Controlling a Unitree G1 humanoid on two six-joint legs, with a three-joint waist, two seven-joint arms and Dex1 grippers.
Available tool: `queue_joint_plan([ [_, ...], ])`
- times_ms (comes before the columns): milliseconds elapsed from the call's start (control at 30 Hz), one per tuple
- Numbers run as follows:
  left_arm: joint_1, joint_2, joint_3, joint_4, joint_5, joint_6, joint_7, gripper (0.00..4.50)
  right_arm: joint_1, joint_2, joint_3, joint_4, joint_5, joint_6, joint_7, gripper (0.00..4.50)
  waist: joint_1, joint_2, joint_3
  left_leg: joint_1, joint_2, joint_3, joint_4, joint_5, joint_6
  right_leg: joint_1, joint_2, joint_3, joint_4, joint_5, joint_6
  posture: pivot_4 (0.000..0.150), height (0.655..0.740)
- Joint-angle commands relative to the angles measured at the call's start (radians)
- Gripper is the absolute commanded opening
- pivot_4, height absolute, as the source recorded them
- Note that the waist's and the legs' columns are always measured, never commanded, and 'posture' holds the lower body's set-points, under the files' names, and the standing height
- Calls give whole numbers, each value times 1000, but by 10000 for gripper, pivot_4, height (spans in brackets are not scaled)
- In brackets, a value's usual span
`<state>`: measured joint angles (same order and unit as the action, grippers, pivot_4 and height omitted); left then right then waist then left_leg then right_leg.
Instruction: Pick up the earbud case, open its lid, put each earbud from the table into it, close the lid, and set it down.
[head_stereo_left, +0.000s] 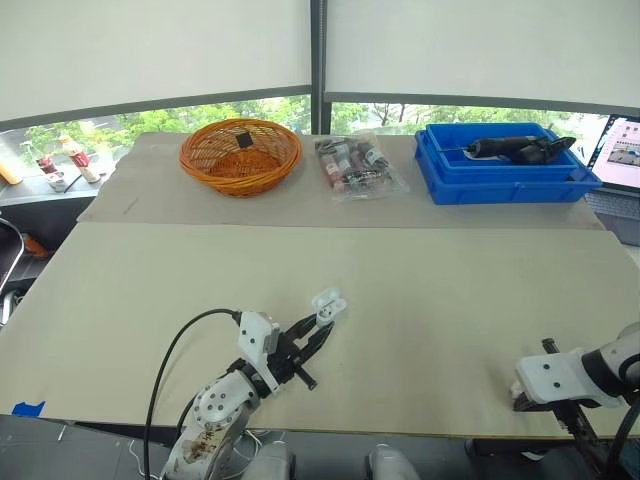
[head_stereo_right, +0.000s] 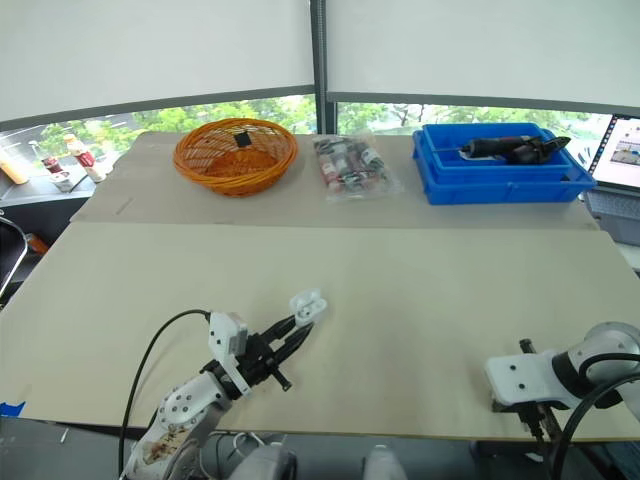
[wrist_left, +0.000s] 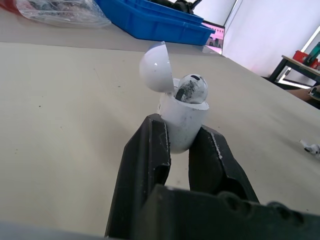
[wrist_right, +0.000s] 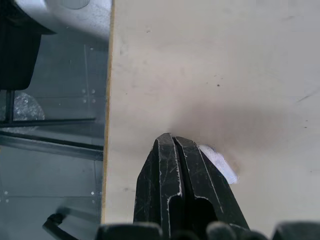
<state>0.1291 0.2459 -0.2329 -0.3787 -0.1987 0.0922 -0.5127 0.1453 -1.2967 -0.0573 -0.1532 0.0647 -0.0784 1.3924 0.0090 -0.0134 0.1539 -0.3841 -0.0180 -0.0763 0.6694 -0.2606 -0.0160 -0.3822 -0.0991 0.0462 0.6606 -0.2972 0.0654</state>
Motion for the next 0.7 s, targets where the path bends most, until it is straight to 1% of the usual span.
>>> queue_joint_plan([
  [33, -1, -3, -3, -42, -9, -5, 3, 5048, -12, 10, -28, 2, 23, 5, -11, 0, 0, 0, 0, 0, 0, 0, 0, 0, 0, 0, 0, 0, 0, 0, 0, 1500, 7400],
  [533, -10, -5, -2, -35, -10, -5, 1, 5048, -57, 66, -22, 4, 34, 63, -61, 0, -1, 0, 0, 0, 0, 0, 0, 0, 0, 0, 0, 0, 0, 0, 0, 1500, 7400],
  [700, -9, -5, -1, -33, -10, -6, 1, 5048, -37, 48, -58, -58, 107, 128, -13, 0, 2, 0, 0, 0, 0, 0, 0, 0, 0, 0, 0, 0, 0, 0, 0, 1500, 7400],
])
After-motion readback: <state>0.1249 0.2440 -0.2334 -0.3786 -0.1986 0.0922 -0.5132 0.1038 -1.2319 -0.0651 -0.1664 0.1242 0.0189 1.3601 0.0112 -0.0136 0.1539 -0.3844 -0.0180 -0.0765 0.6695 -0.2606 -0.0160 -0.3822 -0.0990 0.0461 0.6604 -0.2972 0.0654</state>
